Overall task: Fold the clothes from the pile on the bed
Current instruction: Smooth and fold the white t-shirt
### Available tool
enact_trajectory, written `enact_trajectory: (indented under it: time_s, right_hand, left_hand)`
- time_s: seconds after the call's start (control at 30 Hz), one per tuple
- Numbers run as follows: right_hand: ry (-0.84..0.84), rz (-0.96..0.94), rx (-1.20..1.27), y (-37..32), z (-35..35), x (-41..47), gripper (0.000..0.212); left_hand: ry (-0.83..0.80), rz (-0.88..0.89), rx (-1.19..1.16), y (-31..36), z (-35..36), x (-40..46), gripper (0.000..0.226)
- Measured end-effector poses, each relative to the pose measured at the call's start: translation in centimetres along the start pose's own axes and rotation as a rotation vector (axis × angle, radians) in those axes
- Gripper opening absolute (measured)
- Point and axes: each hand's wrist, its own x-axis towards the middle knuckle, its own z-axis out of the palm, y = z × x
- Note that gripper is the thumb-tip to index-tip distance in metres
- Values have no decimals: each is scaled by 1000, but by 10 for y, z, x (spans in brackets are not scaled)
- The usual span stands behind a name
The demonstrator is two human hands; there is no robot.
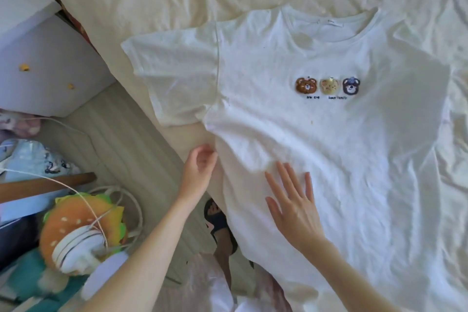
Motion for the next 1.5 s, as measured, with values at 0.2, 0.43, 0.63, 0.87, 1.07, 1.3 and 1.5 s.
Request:
enact_trajectory:
  time_s: [0.2, 0.43, 0.63, 0.87, 1.07, 1.3, 1.5]
  right_hand:
    - [4, 214, 103, 53, -1, -56, 47]
    - [35, 330, 120, 109, -7, -125, 47]
    - [131, 527, 86, 154, -10, -162, 44]
    - [281, 965, 365, 191, -23, -152, 58]
    - [181, 1190, 539, 219, -25, -143, 53]
    - [168, 1261, 567, 223, -16, -190, 39]
    - [34, 1217, 514, 229, -6, -213, 30]
  left_hand:
    - [0, -18, -81, -4, 35, -25, 17]
    - [265, 13, -208, -32, 27, -85, 13]
    - [-108, -225, -23, -45, 33, -119, 30]
    - [165, -124, 10, -67, 28, -161, 26]
    - [74, -271, 256, -74, 37, -177, 23]
    - [127, -390, 177, -93, 38, -202, 26]
    - [238, -382, 545, -94, 61, -208, 41]
